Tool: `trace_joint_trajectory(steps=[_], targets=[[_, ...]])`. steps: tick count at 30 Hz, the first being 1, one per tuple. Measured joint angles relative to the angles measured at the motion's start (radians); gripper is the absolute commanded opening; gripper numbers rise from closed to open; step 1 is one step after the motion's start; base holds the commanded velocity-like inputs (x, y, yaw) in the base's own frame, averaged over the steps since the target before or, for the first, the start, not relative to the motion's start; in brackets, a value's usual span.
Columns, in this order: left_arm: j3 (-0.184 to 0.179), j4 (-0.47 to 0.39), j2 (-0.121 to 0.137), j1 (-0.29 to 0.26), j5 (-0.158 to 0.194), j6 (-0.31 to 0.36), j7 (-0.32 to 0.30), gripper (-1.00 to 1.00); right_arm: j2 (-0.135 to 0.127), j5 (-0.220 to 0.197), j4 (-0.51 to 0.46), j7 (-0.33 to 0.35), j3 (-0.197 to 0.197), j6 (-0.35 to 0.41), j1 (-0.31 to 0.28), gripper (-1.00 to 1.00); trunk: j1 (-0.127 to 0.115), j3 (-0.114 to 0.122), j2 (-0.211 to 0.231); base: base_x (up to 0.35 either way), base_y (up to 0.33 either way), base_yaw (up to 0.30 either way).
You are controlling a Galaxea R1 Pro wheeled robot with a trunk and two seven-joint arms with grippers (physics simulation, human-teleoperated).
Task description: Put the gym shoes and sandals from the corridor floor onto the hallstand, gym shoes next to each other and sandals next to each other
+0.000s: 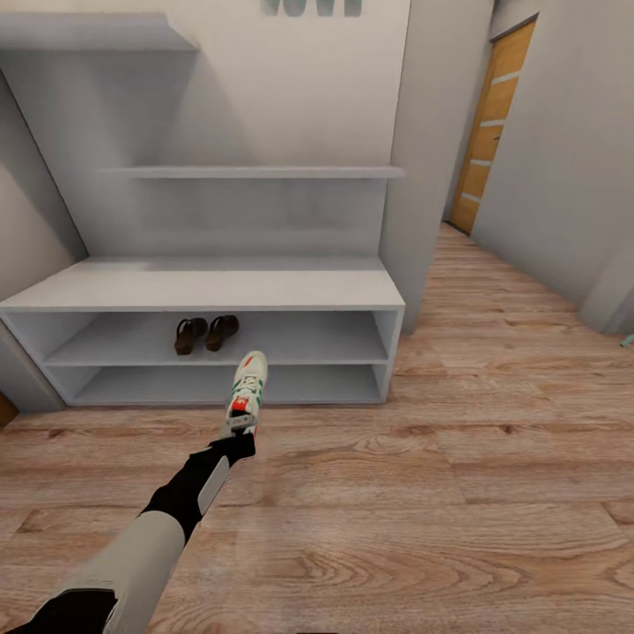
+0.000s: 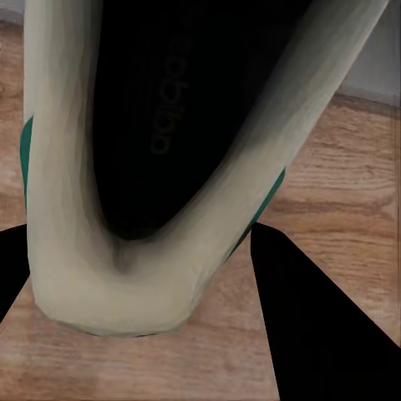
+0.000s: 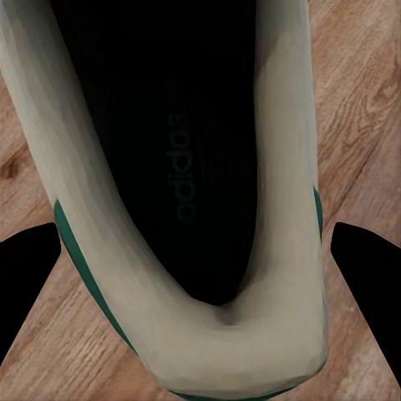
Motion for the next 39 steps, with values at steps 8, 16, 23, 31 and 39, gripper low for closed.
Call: trace_joint_trajectory(steps=[8, 16, 23, 31, 39], targets=[[-0.001, 0.001, -0.001, -0.031, 0.001, -0.002, 0.000, -1.00, 0.000, 0.000, 0.000, 0.000, 0.000, 0.000, 0.000, -1.00, 0.000, 0.000, 0.000, 0.000, 0.000, 0.000], [-0.002, 0.005, -0.002, -0.031, 0.002, -0.008, 0.000, -1.00, 0.000, 0.000, 0.000, 0.000, 0.000, 0.000, 0.000, -1.00, 0.000, 0.000, 0.000, 0.000, 0.000, 0.000], [-0.001, 0.007, -0.002, -0.025, 0.003, -0.010, 0.000, -1.00, 0.000, 0.000, 0.000, 0.000, 0.000, 0.000, 0.000, -1.00, 0.000, 0.000, 0.000, 0.155, 0.000, 0.000], [-0.001, 0.007, -0.002, -0.023, 0.003, -0.010, 0.000, -1.00, 0.000, 0.000, 0.000, 0.000, 0.000, 0.000, 0.000, -1.00, 0.000, 0.000, 0.000, 0.149, 0.000, 0.000], [-0.001, 0.007, -0.002, -0.023, 0.003, -0.010, 0.000, -1.00, 0.000, 0.000, 0.000, -0.002, 0.000, 0.000, 0.000, -1.00, -0.001, 0.000, 0.000, 0.155, 0.000, 0.000]])
